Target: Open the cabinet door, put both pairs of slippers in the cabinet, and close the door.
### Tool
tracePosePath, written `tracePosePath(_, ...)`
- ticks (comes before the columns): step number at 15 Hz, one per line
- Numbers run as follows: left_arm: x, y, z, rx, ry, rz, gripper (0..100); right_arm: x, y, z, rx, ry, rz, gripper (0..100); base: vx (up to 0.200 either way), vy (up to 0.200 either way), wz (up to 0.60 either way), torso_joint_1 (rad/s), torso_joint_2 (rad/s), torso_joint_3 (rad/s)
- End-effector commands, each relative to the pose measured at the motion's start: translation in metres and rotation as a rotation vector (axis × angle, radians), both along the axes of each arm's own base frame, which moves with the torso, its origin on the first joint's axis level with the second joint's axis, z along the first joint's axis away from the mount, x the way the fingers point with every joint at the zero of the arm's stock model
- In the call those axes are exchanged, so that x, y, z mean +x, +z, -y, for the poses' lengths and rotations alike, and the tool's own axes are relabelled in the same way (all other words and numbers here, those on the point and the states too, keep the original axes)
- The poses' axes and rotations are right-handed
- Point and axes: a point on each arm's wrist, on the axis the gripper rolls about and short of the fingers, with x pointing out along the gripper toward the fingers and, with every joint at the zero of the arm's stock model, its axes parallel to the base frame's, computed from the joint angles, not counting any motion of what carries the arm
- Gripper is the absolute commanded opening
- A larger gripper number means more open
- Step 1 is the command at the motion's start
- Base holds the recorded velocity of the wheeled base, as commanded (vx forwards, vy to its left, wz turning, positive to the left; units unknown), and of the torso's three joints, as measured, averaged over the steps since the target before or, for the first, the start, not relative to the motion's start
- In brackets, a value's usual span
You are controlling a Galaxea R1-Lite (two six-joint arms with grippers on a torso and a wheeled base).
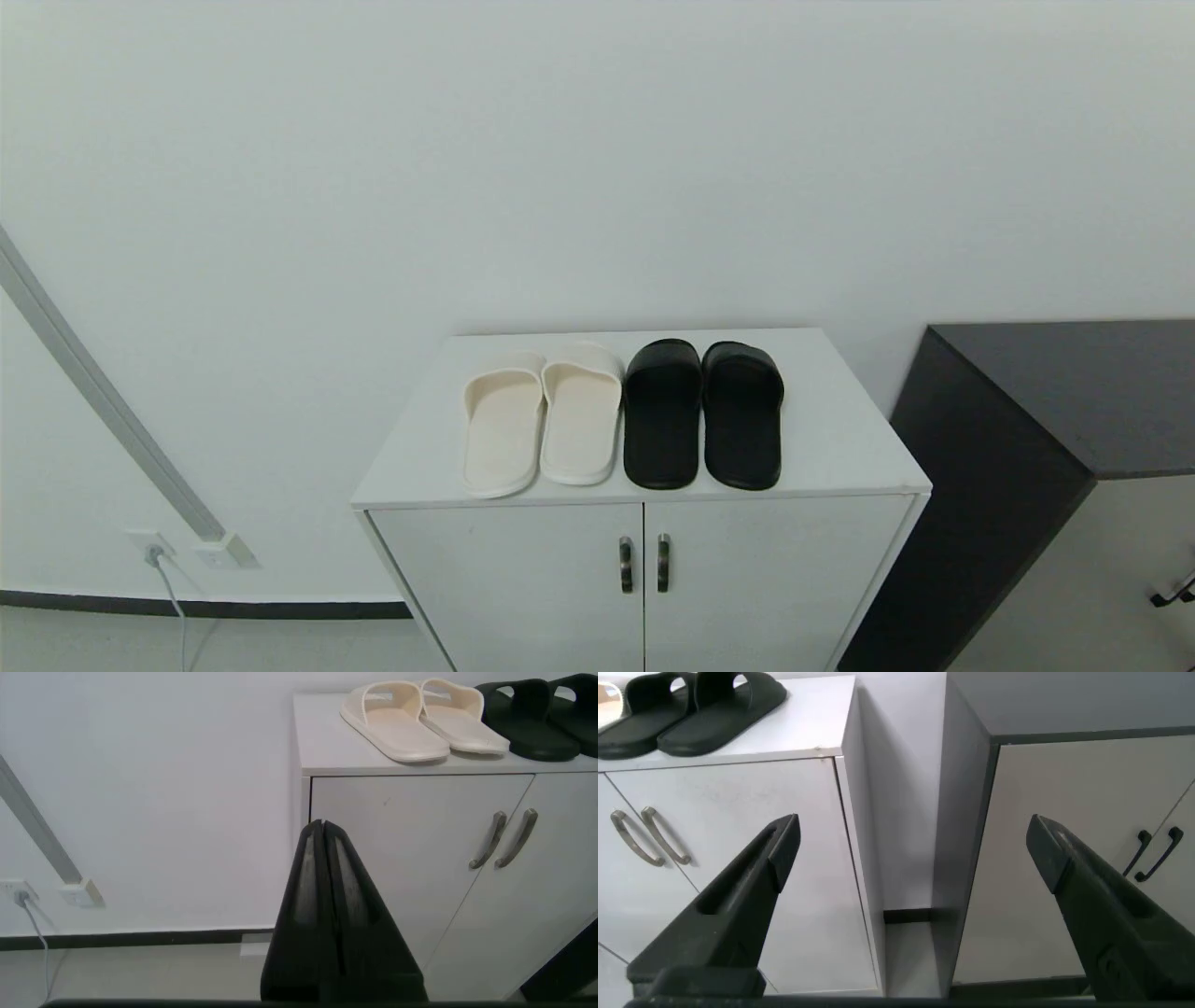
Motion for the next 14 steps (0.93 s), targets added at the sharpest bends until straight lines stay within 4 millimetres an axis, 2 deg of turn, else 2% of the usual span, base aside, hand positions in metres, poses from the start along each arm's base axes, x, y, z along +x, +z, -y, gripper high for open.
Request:
tracePosePath(1,0.000,0.000,0.000,-0.003,0.000,0.001,0,0.000,0.000,0.000,0.000,0.000,-0.001,100,0.000,0.000,0.00,0.000,0.00,0.000)
tracePosePath(13,0.000,0.000,0.000,-0.006,0.002,-0.001,0,0.001,0.002,0.000,-0.032,0.021,-0.008,100,0.000,0.000,0.00,0.000,0.00,0.000)
tracePosePath(14,0.000,0.000,0.000,-0.004,0.002,-0.001,0,-0.004,0.051,0.000,0.046,0.040,0.081,100,0.000,0.000,0.00,0.000,0.00,0.000)
